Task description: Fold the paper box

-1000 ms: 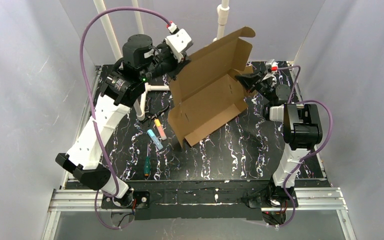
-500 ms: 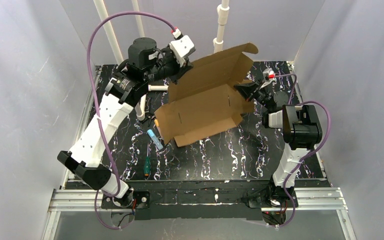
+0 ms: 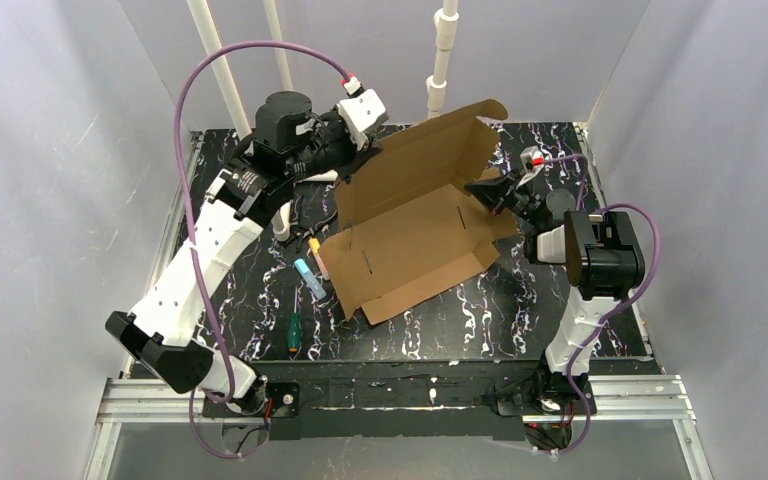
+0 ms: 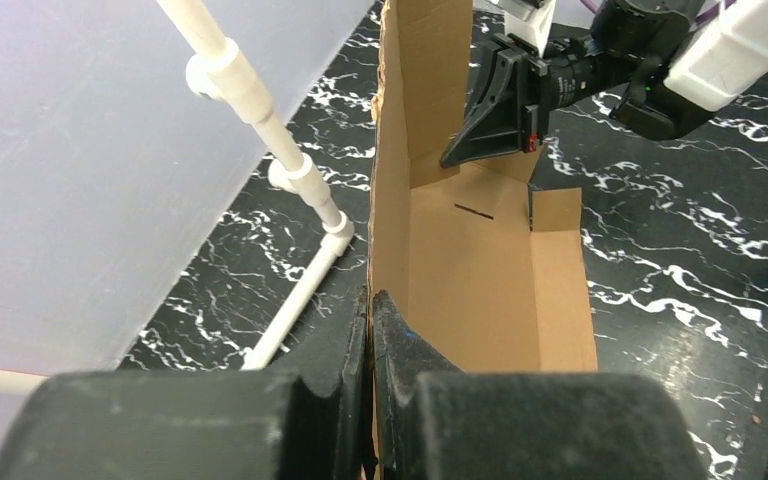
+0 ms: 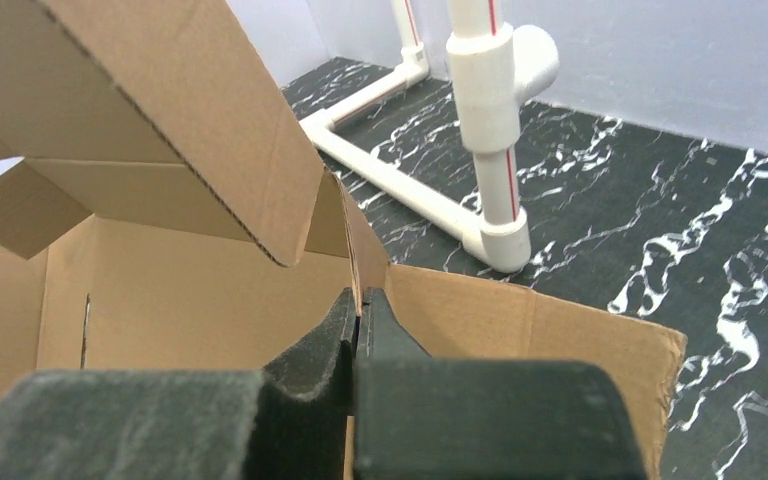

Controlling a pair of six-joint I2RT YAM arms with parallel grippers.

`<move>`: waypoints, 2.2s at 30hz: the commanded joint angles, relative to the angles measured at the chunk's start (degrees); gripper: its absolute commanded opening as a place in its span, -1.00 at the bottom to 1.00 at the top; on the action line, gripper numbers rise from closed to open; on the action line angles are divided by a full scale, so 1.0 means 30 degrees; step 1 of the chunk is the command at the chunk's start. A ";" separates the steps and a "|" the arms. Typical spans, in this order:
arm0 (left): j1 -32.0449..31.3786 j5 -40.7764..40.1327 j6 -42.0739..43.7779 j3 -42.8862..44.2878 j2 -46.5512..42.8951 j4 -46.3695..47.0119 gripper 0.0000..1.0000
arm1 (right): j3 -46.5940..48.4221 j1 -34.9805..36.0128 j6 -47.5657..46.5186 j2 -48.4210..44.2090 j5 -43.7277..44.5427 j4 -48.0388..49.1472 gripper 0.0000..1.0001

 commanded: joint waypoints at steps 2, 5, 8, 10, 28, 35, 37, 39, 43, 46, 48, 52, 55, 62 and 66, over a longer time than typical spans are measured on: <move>0.0363 -0.1541 0.0939 0.1770 -0.0426 0.2513 -1.00 | 0.2381 -0.0274 0.1343 0.0195 0.0892 0.4905 -0.97; 0.0912 -0.1486 0.0647 0.3087 0.0359 0.3189 -1.00 | 0.3924 -0.0249 0.1945 0.0565 0.1250 0.4908 -0.97; 0.1071 -0.1222 0.0524 0.4952 0.1345 0.3488 -1.00 | 0.5661 -0.0216 0.2628 0.0954 0.1507 0.4907 -0.97; 0.1072 -0.0671 0.0330 0.5803 0.1843 0.3938 -1.00 | 0.6200 -0.0216 0.2755 0.1069 0.1571 0.4926 -0.97; 0.0253 0.2250 0.0977 -0.3466 -0.2933 0.5955 -1.00 | -0.0624 -0.0353 -0.1611 -0.0391 -0.1354 0.4957 -0.97; 0.0254 0.1425 0.0802 -0.3222 -0.3259 0.5103 -1.00 | -0.0559 -0.0548 -0.0815 -0.0789 -0.1622 0.4917 -0.97; 0.0252 0.0876 0.0859 -0.2943 -0.3146 0.5056 -1.00 | -0.0625 -0.0610 -0.0899 -0.1176 -0.1615 0.4905 -0.97; 0.0252 0.0439 0.0676 -0.2680 -0.3055 0.5143 -1.00 | -0.0861 -0.0626 -0.1320 -0.1634 -0.1996 0.4910 -0.97; 0.0281 0.1417 -0.0507 -0.2609 -0.2963 0.5448 -1.00 | -0.1867 -0.0626 -0.2655 -0.2367 -0.2952 0.4835 -0.97; 0.0281 0.3766 -0.1605 -0.2966 -0.3068 0.5248 -1.00 | -0.2649 -0.0677 -0.3576 -0.2670 -0.3338 0.4818 -0.95; 0.0212 0.4536 -0.1925 -0.3543 -0.3430 0.5553 -1.00 | -0.2999 -0.0684 -0.4040 -0.3030 -0.3260 0.4820 -0.97; 0.0181 0.4543 -0.2035 -0.3243 -0.3914 0.5694 -1.00 | -0.2561 -0.0685 -0.3965 -0.3412 -0.2600 0.4717 -0.97; 0.0170 0.4593 -0.1976 -0.2157 -0.3901 0.5400 -1.00 | -0.2115 -0.0707 -0.4165 -0.4033 -0.2278 0.4010 -0.84; 0.0164 0.4156 -0.0726 -0.2189 -0.4594 0.4869 -1.00 | -0.1580 -0.1374 -0.7801 -0.7615 -0.4737 -0.4859 0.37; 0.0164 0.3567 0.0085 -0.2878 -0.5180 0.4788 -1.00 | 0.0120 -0.2494 -1.6990 -1.1610 -0.4931 -1.9621 0.71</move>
